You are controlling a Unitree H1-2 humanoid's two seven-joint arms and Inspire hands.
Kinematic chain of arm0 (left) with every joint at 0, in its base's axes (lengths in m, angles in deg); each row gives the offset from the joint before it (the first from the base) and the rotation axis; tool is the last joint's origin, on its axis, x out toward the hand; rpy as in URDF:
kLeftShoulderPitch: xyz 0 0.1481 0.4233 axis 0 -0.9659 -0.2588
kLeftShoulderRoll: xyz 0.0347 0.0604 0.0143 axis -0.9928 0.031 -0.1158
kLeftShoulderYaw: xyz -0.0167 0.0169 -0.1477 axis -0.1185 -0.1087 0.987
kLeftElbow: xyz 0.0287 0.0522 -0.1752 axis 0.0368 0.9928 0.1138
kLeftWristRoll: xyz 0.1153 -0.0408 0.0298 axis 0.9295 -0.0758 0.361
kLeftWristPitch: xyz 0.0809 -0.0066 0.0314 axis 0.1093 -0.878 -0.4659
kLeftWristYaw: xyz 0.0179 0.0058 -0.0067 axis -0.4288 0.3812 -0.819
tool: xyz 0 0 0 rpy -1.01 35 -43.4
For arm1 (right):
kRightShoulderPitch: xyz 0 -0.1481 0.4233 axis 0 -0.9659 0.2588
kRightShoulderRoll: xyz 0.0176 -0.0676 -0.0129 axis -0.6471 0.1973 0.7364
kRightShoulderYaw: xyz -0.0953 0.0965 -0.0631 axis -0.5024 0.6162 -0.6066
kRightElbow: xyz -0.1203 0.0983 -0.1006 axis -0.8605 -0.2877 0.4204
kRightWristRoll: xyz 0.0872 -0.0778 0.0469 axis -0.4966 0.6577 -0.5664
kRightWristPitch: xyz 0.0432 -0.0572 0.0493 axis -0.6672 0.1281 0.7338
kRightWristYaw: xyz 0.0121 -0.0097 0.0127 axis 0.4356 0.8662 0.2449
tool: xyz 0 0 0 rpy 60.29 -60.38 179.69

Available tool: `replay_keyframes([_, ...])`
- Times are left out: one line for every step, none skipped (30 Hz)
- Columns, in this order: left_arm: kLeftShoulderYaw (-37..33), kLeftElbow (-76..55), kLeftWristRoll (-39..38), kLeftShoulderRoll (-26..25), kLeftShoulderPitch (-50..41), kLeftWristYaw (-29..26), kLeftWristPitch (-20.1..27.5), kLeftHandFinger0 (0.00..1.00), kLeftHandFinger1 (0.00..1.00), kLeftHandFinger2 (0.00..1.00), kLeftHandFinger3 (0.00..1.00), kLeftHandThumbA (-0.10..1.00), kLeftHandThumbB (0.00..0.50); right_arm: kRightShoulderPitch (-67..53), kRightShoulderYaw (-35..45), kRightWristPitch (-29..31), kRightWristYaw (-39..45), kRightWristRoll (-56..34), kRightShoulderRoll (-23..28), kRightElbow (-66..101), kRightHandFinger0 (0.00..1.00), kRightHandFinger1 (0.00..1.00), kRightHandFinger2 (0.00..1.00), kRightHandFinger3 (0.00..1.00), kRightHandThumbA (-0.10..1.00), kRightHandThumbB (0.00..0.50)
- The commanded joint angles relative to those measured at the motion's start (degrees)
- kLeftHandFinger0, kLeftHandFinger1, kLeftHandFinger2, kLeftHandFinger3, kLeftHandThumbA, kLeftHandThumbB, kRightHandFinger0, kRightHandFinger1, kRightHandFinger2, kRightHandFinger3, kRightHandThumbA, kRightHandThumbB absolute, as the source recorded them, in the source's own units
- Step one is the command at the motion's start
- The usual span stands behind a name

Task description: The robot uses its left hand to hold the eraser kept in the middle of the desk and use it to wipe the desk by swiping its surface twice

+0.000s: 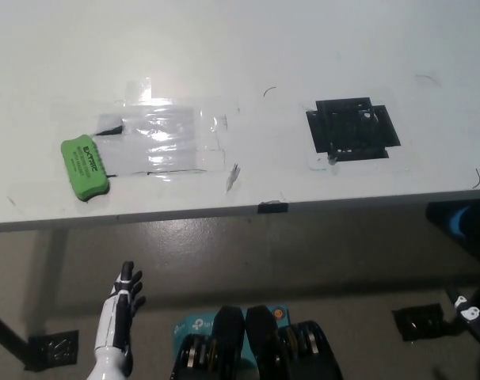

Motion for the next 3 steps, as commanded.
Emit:
replay_keyframes([-0.22,-1.94,-0.80,-0.02,-0.21,0.05,0.14,1.00,1.00,1.00,1.00,1.00,0.225,0.26,-0.47,0.97,0.79,-0.11,0.44,0.49,0.96,1.00,1.00,1.00,1.00,0.020])
replay_keyframes([-0.37,-1.88,-0.49,-0.14,-0.23,-0.03,0.22,1.00,1.00,1.00,1.00,1.00,0.225,0.24,-0.48,0.96,0.93,-0.25,0.46,0.49,0.99,1.00,1.00,1.00,1.00,0.025])
replay_keyframes([-0.34,-1.75,-0.69,-0.23,-0.15,0.17,-0.20,1.00,1.00,1.00,1.00,1.00,0.227,0.30,-0.36,1.19,0.92,-0.60,0.31,0.40,0.99,1.00,1.00,1.00,1.00,0.038])
